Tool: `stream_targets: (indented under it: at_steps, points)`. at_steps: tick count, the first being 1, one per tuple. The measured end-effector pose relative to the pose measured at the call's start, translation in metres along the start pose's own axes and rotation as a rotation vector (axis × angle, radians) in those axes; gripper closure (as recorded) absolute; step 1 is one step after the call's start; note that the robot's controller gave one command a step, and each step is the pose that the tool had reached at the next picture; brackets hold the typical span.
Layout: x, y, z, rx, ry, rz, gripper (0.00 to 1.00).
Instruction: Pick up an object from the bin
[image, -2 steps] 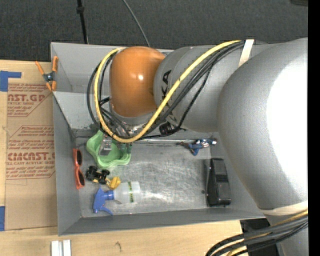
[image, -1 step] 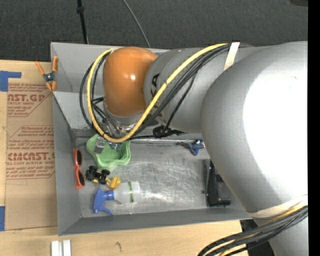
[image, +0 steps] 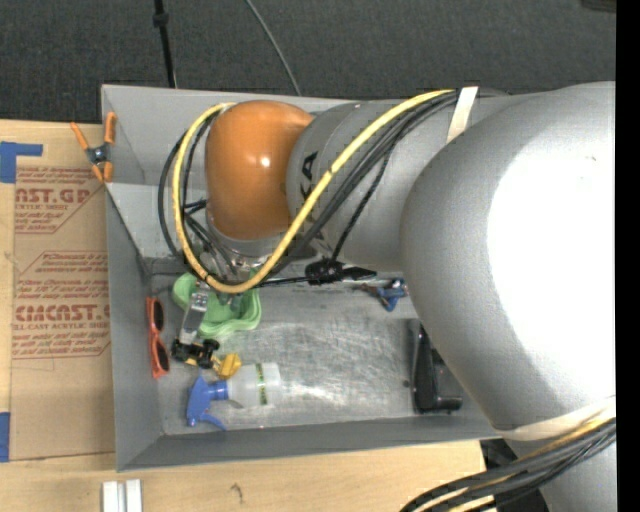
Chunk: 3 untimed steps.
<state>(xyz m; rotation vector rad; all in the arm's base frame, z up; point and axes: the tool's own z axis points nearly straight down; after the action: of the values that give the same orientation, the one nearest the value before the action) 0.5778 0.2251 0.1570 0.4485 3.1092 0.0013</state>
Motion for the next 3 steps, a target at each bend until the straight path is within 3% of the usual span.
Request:
stream_targets:
  at_steps: [1,2,3]
  points:
    - [0.003,-0.003,-0.002,0.0,0.0,0.002,0.0]
    - [-0.009,0.014,0.064,0.001,0.014,-0.293,1.0]
    - [-0.013,0.015,0.066,-0.01,-0.012,-0.294,0.0]
